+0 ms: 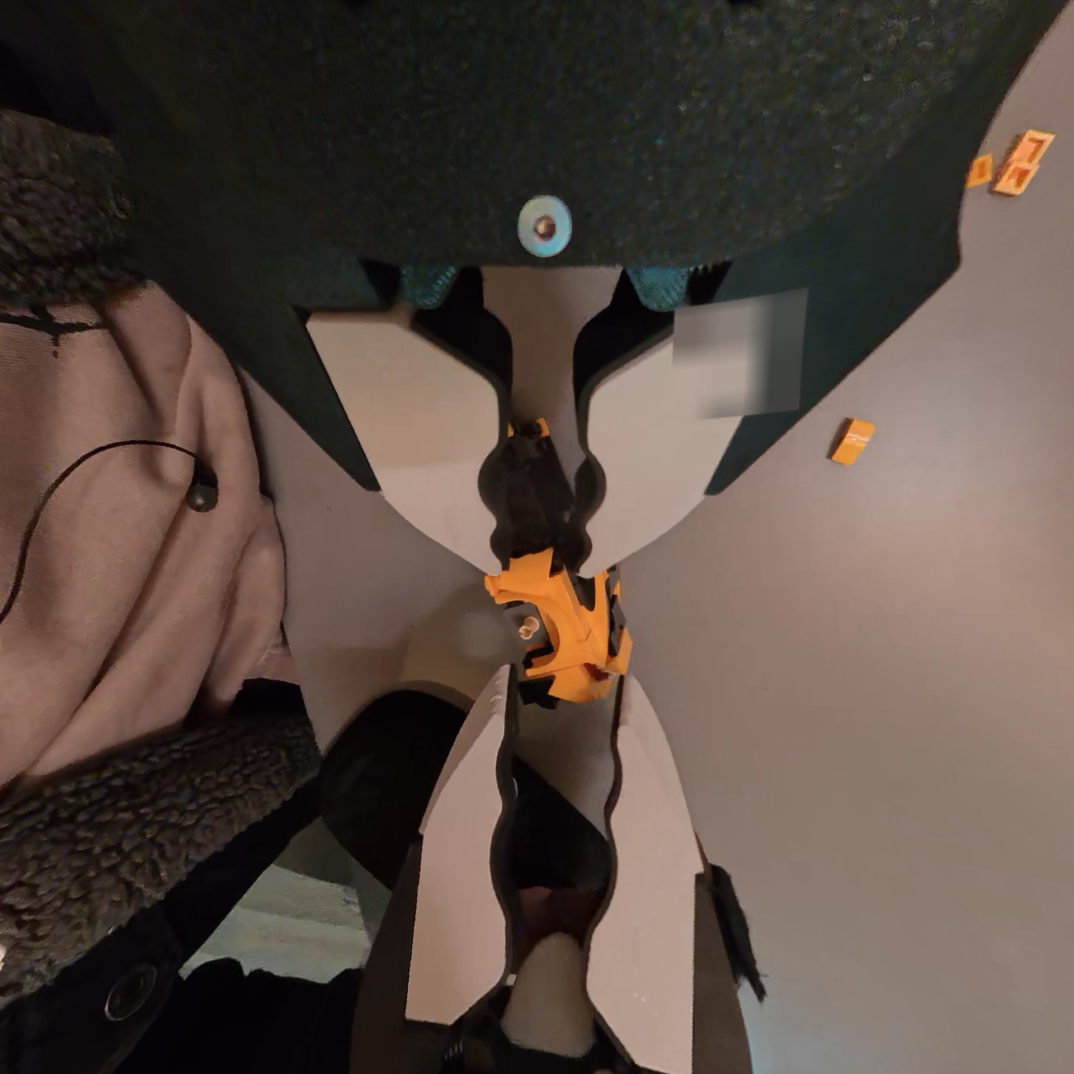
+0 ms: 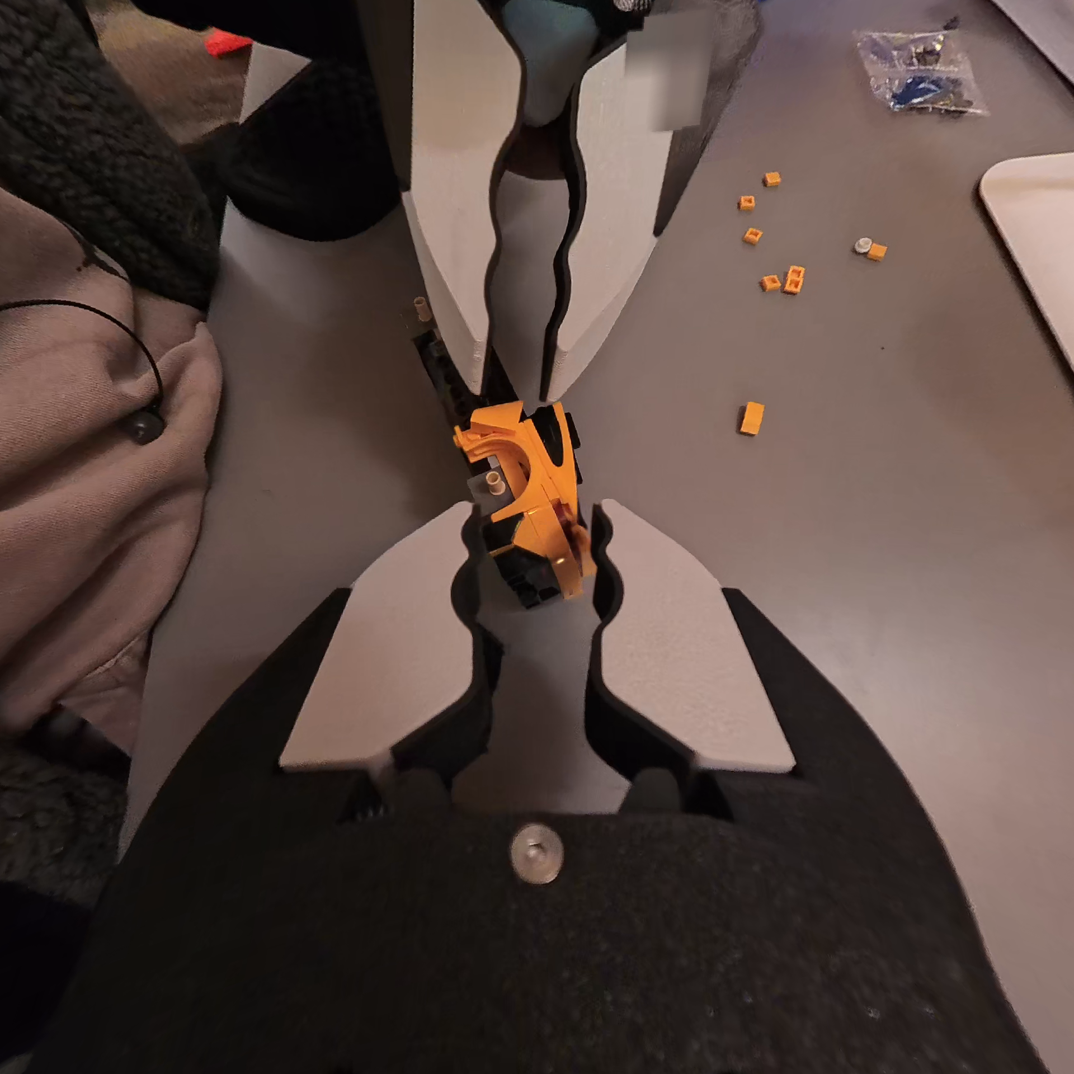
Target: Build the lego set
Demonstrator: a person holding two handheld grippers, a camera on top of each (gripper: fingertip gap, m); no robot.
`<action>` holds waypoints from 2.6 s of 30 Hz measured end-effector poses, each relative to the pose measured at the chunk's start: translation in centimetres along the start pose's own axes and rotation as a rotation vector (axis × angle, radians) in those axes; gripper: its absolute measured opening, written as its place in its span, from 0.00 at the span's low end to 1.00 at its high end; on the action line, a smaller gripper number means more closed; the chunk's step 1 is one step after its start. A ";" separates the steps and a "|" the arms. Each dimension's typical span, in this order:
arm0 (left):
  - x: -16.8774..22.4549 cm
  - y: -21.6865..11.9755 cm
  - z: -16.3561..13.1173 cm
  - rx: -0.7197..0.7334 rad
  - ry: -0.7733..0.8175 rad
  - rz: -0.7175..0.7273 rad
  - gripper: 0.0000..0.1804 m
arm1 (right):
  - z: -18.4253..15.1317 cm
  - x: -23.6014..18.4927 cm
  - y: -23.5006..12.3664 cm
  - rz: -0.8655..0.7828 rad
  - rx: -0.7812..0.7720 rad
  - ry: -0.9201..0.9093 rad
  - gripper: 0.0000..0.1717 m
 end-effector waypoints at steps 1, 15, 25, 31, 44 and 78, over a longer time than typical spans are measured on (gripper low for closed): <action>0.1 0.0 0.1 0.007 0.009 0.014 0.10 | 0.0 0.0 0.0 0.008 0.014 -0.005 0.22; 0.5 0.7 0.1 -0.029 -0.019 0.121 0.08 | -1.0 -0.4 1.4 0.064 0.092 -0.140 0.26; 0.4 0.9 0.7 -0.222 0.058 0.017 0.08 | -1.1 -0.5 1.6 0.046 0.101 -0.154 0.22; 0.1 1.1 1.2 -0.448 0.150 -0.107 0.06 | -1.2 -0.6 2.0 0.043 0.095 -0.162 0.22; 0.0 1.4 2.1 -0.529 0.164 -0.186 0.07 | -2.0 -0.3 -0.1 0.049 0.070 -0.187 0.23; 1.2 2.1 2.0 -0.647 0.258 0.029 0.04 | -2.3 -0.3 0.9 0.008 0.047 -0.197 0.22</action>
Point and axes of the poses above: each gripper's, where its closed fingertips meet, y out along the fingers, z out of its top, x = y × z across the jaws, the point moved 2 cm from there along -y, back along the fingers, and after that the axes turned 6 degrees about -x, right-handed, at the moved point
